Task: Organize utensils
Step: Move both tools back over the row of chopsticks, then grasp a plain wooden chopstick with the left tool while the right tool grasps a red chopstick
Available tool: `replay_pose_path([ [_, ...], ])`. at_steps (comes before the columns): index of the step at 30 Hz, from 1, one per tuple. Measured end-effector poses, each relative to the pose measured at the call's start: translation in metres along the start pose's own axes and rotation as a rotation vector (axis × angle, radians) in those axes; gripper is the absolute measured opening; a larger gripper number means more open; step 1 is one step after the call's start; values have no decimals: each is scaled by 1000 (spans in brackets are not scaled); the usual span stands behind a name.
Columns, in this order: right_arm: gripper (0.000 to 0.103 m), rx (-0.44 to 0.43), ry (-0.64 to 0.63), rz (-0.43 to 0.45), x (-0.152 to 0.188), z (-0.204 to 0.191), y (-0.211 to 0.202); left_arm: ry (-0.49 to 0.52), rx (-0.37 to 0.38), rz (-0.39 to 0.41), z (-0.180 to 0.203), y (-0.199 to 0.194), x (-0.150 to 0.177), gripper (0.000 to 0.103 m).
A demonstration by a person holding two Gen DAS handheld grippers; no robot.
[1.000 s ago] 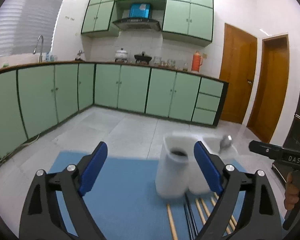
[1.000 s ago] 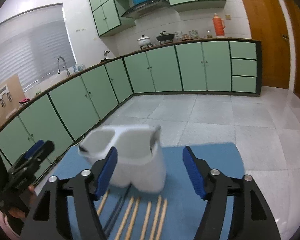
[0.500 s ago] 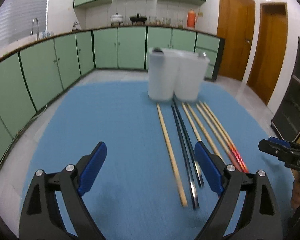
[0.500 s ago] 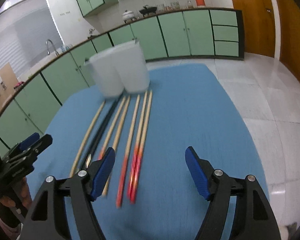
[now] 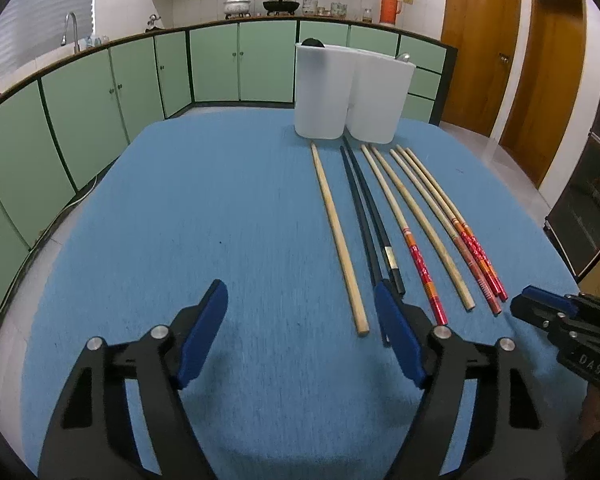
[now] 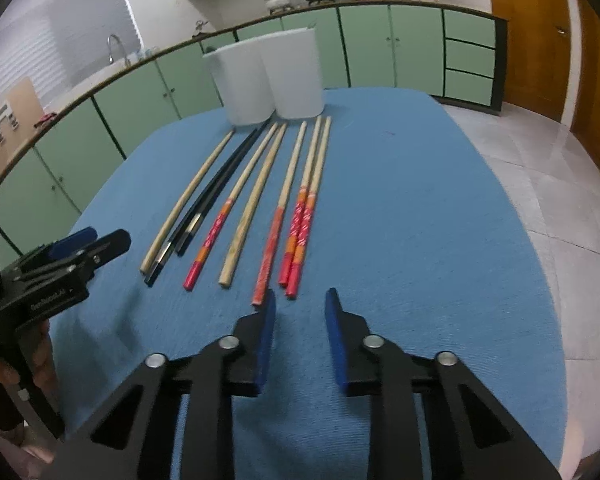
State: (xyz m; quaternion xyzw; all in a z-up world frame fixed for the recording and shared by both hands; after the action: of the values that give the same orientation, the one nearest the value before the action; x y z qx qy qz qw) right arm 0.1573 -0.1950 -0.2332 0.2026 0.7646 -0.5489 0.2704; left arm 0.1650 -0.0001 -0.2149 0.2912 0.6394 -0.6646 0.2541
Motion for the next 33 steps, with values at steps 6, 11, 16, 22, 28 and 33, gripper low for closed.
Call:
replay_pose_path([
  [6, 12, 6, -15, -7, 2, -2, 5, 12, 16, -23, 8, 2, 2, 70],
  [11, 9, 63, -73, 2, 1, -5, 10, 9, 28, -32, 9, 3, 3, 69],
  [16, 5, 97, -48, 7, -1, 5, 9, 10, 41, -51, 12, 5, 4, 69],
  [22, 5, 116, -5, 16, -2, 22, 4, 24, 44, -106, 17, 13, 14, 66],
  [28, 5, 110, -3, 21, -1, 25, 4, 25, 24, -114, 17, 14, 15, 61],
  [33, 5, 106, 4, 23, -1, 24, 4, 42, 12, -120, 20, 17, 16, 61],
])
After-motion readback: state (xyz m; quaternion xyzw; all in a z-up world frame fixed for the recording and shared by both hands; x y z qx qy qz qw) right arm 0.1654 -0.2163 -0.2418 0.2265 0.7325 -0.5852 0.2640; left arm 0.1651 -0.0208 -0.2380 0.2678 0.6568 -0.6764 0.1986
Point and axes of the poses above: each gripper's, at about its wrist camera, not at the fingertips, and y roughly the way its jaws point, z to its right, x to its underside, the point moved 7 cm from there along y, roughly the way its jaws point, and after that the axes turned 3 degrees about -x, right-handed, at the moved point
